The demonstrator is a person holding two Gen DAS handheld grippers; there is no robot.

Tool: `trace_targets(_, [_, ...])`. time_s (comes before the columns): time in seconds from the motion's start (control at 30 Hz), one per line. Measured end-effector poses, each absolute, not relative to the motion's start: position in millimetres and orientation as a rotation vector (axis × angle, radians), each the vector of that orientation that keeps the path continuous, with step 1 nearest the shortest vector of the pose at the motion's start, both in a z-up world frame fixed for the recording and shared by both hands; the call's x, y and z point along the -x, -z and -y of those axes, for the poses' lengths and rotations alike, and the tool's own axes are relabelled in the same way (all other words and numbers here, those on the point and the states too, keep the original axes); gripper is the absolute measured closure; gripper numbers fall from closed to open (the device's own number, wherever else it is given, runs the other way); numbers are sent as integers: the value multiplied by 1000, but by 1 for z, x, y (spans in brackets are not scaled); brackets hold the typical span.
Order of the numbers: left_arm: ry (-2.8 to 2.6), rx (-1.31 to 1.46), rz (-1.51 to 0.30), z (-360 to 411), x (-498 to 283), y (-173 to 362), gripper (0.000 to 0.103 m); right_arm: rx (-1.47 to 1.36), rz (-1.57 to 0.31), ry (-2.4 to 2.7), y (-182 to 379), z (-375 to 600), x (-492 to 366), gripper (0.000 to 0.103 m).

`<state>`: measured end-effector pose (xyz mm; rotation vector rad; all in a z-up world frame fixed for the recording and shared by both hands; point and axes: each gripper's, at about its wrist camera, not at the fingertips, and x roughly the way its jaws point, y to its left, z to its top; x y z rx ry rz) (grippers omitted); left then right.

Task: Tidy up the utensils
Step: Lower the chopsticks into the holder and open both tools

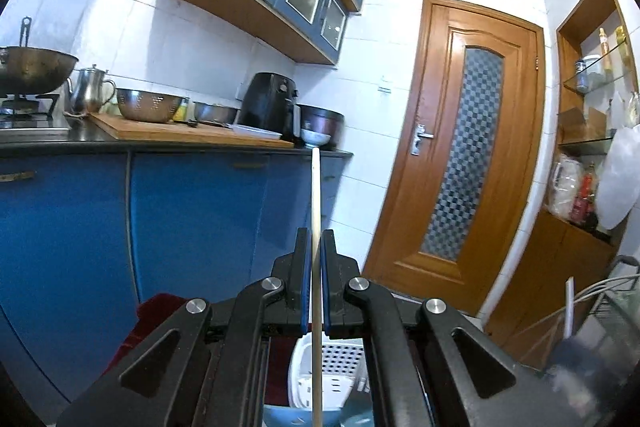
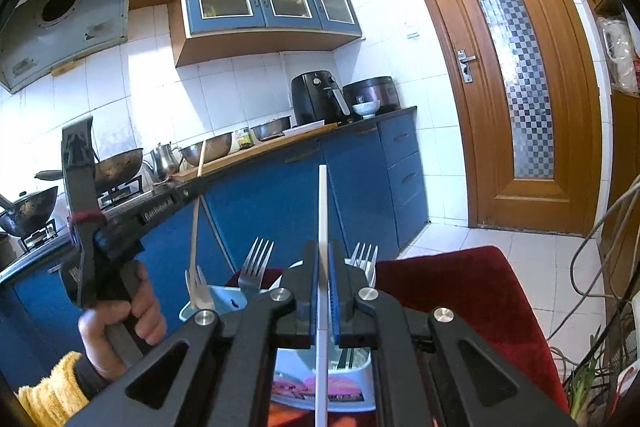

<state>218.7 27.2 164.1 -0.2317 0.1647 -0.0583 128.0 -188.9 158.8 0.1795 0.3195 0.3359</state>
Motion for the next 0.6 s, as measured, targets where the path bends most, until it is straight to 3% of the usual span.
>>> trace_targets(0.6, [20,193,-187,-24,-224,-106,101,-117,-182,-301,-152,156,-181,97])
